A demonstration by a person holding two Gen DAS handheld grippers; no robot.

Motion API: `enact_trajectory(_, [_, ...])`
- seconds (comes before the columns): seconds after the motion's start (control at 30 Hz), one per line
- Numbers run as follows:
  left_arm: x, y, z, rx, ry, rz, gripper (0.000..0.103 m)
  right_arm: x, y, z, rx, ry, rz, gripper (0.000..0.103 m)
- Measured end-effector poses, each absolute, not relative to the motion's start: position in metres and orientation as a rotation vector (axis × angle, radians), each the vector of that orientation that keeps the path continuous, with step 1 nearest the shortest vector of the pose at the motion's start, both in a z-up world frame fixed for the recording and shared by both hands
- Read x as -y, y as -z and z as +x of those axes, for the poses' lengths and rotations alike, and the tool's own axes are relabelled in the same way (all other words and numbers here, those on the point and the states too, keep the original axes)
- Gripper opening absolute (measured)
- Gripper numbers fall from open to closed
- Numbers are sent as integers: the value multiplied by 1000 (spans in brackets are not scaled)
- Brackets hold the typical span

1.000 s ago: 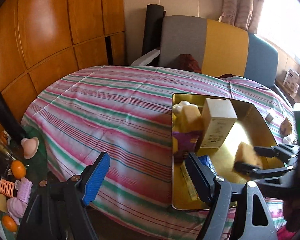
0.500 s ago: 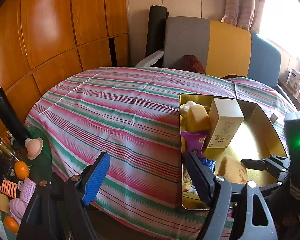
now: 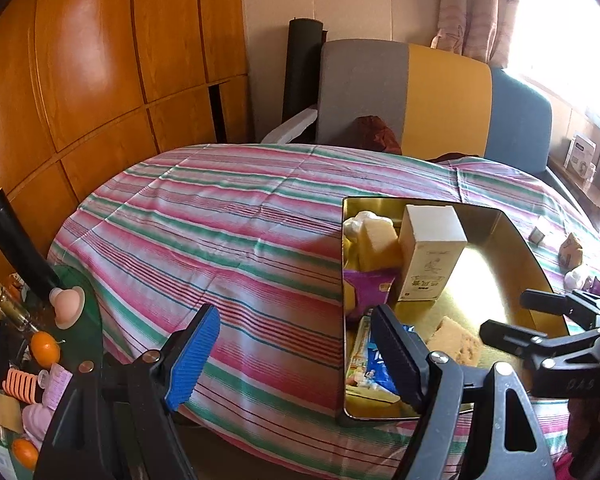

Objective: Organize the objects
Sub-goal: 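Lower the yellow sponge into the gold tray and open the right gripper, then move both grippers back to the remaining items on the table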

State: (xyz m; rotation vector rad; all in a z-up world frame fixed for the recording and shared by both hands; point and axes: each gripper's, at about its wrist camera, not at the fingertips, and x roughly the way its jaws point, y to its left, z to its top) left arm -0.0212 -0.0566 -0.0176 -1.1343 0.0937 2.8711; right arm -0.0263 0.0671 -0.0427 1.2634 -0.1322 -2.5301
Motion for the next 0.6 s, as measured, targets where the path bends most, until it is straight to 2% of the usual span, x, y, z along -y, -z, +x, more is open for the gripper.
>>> enact_trajectory(0.6, [14, -6, -17, -165, -2791, -1041, 79, -168, 11, 7, 160, 2761, 1214, 98])
